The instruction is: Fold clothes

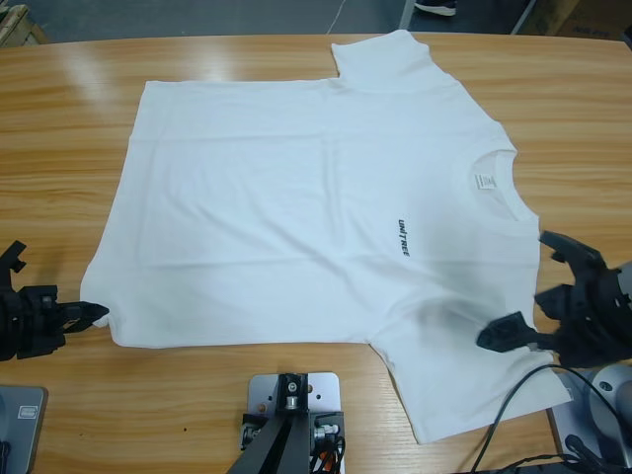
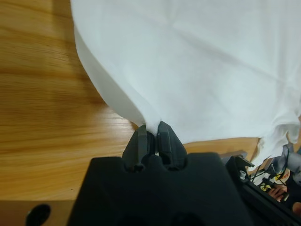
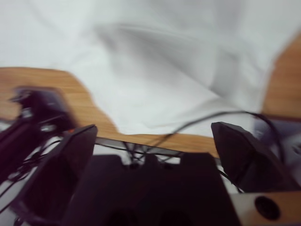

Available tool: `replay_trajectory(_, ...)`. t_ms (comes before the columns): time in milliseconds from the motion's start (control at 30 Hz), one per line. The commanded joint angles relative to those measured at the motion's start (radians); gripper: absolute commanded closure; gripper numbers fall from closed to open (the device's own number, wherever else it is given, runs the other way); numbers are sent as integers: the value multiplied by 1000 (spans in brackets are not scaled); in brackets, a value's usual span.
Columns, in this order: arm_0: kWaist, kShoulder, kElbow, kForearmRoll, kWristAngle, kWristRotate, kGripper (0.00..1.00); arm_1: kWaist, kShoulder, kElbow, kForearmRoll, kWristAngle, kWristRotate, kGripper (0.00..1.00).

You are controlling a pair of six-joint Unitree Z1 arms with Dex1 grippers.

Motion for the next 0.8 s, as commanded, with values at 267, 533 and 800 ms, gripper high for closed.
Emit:
replay_trajectory(267, -9, 33, 30, -19, 13, 18, 1000, 9, 7, 169, -94, -53, 101, 29)
replay_trajectory(533, -9, 24, 30, -19, 13, 18, 1000, 9, -1, 228, -190, -79, 114, 110)
replay_trajectory(800, -9, 19, 33, -18, 13, 18, 1000, 9, -40, 236, -182, -116, 84, 0)
